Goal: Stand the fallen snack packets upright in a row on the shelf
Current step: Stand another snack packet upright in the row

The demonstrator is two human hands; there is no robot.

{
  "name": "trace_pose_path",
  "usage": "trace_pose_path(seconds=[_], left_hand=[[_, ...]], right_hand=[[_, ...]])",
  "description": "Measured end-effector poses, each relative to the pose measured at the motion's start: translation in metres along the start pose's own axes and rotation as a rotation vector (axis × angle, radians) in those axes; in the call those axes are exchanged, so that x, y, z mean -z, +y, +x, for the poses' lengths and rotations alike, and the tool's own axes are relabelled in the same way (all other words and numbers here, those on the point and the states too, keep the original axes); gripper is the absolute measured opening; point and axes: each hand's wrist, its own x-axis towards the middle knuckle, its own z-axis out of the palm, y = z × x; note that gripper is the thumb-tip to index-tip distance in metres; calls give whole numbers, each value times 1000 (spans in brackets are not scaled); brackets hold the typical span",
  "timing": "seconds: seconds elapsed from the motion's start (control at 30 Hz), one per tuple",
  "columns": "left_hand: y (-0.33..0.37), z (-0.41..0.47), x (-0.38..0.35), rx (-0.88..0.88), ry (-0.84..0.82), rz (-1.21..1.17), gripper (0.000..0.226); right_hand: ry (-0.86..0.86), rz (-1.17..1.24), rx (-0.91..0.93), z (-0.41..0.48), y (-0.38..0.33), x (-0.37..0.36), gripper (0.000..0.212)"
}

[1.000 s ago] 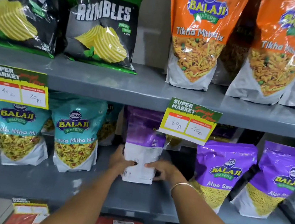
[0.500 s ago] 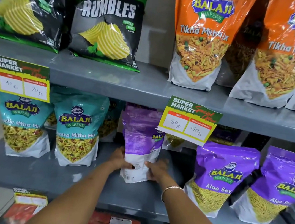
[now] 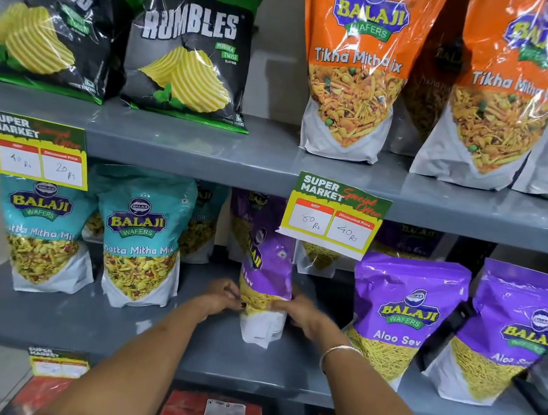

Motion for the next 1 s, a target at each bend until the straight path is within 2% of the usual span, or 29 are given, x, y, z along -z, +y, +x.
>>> trace_pose_path(seconds=[0.07,0.17,0.23,0.33,0.43,0.5,0.57,0.6,0.63,0.77,0.87,1.0], left_hand=[[4,2,3,-43,61,-17,37],[14,1,3,-79,-39,-21,88],[17,4,-2,-88,-32,-22,105],[15,6,-6,-99,-1,-56,103],[15,6,-3,-103,-21,-76,109],[16,5,-1,-101,-43,-77,105],[17,4,-1,-99,-41,-93,101],[17,2,-1,-94,-33,-102,99],[16,1,-2,-95,-23,-113,96],[11,7,-2,-114,-19,-92,106],[12,5,-2,-127,-5,-64,93],[12,-4,-14,-150,-27,-71,77]], right_hand=[[-31,-50,-58,-2,-3,16,67],[121,-110,-65,7,-3,27,52],[185,-110,-46,8,-6,26,42],[213,-78,-25,8,-7,24,32],[111,-24,-29,1,-8,26,45],[22,4,-54,-6,-9,29,54],[-73,34,-48,-14,-11,23,32],[-107,54,-46,-16,-10,19,26],[-115,72,-22,-14,-6,14,29],[49,144,87,1,11,-3,43],[104,163,93,-6,10,-5,35],[147,161,109,-24,9,-4,38]])
